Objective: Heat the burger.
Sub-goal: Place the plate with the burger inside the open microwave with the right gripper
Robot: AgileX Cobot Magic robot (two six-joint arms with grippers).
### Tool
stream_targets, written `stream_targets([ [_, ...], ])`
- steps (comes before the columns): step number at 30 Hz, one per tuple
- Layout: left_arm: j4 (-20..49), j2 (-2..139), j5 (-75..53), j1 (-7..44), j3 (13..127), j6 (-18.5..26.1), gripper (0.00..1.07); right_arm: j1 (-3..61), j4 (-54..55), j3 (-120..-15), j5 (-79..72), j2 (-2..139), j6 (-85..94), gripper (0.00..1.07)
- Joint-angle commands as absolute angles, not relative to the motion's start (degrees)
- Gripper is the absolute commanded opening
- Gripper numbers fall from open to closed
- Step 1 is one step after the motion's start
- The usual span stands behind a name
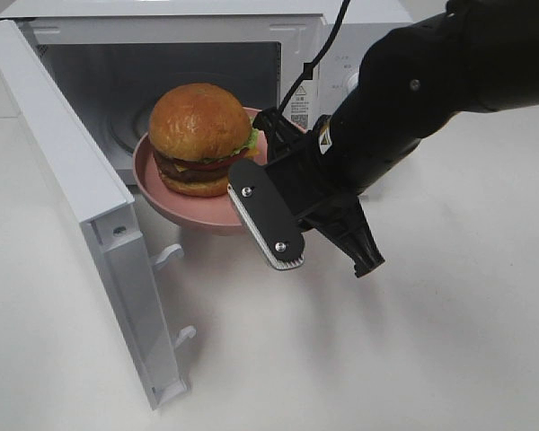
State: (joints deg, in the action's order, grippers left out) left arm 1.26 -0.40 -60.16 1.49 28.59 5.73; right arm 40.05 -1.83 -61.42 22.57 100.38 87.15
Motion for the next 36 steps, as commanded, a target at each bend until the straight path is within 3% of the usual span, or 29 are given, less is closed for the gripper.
stream_targets([
  [1,1.5,-1.6,-59.6,1.8,28.5,5.8,0.96,40.3,-1.6,-65.0,19.6,102.0,86.4,0.00],
  [21,1.5,-1.6,-59.6,1.8,28.5,5.8,0.96,41.0,-3.2,-74.7,20.1,109.6,79.3,0.00],
  [36,1.5,-1.5,-59.6,1.8,28.5,5.8,0.96,41.0,-14.5,-85.3,22.3,117.3,63.3,0.00],
])
